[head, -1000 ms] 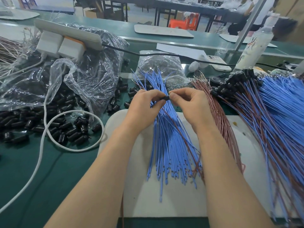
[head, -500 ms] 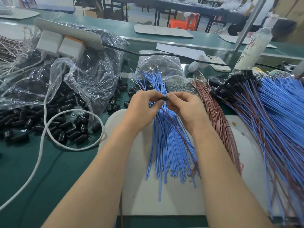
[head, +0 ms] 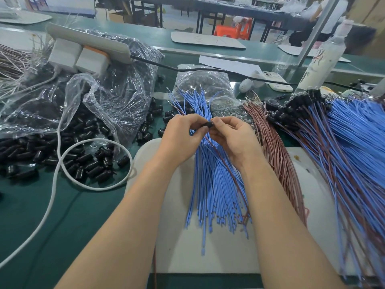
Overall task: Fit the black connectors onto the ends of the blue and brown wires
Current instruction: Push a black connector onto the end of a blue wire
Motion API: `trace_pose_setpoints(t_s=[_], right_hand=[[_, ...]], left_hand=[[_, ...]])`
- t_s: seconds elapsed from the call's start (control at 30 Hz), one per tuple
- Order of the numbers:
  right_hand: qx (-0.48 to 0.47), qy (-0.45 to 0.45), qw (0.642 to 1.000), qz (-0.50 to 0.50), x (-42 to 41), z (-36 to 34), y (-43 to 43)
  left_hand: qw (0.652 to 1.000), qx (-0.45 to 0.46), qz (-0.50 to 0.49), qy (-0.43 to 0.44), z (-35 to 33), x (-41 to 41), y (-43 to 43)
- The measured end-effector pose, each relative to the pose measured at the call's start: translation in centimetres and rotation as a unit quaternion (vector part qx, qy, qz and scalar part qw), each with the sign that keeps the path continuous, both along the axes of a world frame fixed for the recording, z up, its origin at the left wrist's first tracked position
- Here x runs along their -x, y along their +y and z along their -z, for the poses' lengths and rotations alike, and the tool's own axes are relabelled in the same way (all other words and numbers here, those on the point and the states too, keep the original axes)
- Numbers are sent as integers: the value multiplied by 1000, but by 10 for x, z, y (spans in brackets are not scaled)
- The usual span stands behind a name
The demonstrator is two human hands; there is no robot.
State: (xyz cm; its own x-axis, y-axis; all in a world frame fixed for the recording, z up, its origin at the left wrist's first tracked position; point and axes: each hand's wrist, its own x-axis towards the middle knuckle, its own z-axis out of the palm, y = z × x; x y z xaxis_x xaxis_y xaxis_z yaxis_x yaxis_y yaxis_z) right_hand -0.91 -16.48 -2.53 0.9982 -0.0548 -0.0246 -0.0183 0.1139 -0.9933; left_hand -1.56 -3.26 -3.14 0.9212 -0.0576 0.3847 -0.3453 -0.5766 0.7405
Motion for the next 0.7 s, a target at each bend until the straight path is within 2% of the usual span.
trace_pose_setpoints(t_s=[0.27,0.53,0.7], right_hand=[[-26,16,1000,-2,-1,-2,0],[110,-35,993,-32,-1,0,-4],[65,-19,996,-62,-1,0,-12]], left_hand=[[1000,1,5,3,-1,0,0],[998,37,18,39,1,-1,1],[993,66,61,75,-4,0,4]])
